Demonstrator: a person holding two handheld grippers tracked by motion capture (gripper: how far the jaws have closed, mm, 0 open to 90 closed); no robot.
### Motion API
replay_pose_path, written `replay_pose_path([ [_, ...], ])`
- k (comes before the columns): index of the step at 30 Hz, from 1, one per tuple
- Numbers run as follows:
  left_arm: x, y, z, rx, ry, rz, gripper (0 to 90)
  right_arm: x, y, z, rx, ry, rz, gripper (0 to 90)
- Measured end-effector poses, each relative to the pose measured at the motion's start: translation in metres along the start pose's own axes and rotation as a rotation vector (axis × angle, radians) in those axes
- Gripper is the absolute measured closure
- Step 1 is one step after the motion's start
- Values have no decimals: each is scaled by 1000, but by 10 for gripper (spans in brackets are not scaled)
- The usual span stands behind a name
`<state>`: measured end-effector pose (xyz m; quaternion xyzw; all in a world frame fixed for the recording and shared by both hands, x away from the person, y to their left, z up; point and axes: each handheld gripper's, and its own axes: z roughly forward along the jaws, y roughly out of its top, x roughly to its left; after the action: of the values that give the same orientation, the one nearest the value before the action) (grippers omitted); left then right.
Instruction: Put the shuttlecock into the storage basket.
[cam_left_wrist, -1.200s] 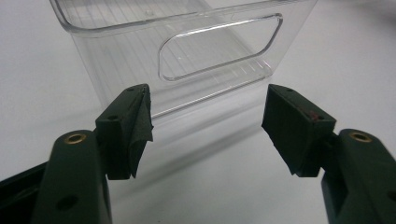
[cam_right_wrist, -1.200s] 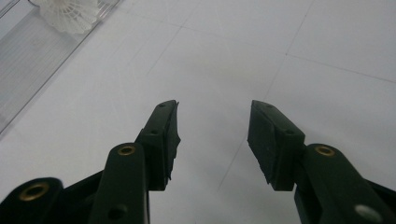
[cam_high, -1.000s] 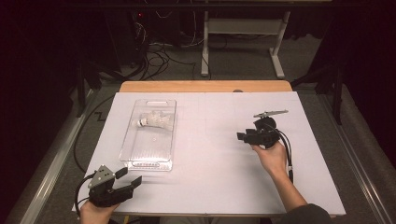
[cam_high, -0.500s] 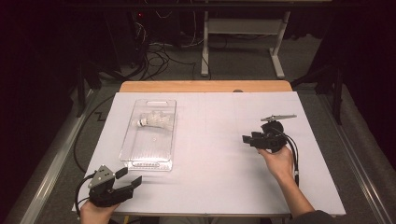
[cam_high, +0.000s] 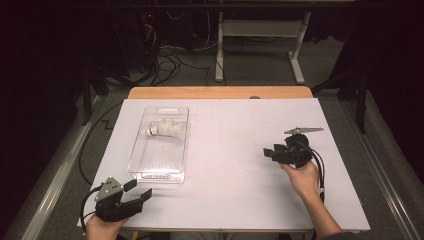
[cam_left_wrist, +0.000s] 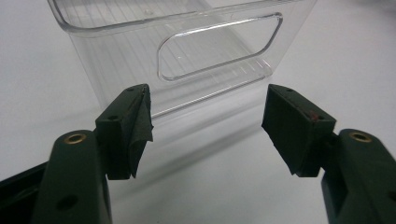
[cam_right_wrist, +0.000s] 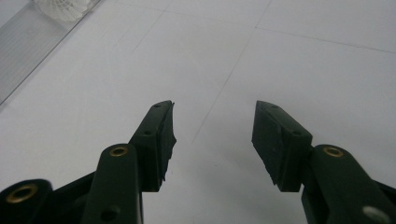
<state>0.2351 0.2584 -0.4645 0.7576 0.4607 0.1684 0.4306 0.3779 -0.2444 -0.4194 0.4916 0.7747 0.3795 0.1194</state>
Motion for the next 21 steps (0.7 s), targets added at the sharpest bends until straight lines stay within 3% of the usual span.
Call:
replay_pose_path([
  [21, 0, 0, 0, 1, 1, -3, 338, -8, -22, -12, -35, 5, 24, 485],
])
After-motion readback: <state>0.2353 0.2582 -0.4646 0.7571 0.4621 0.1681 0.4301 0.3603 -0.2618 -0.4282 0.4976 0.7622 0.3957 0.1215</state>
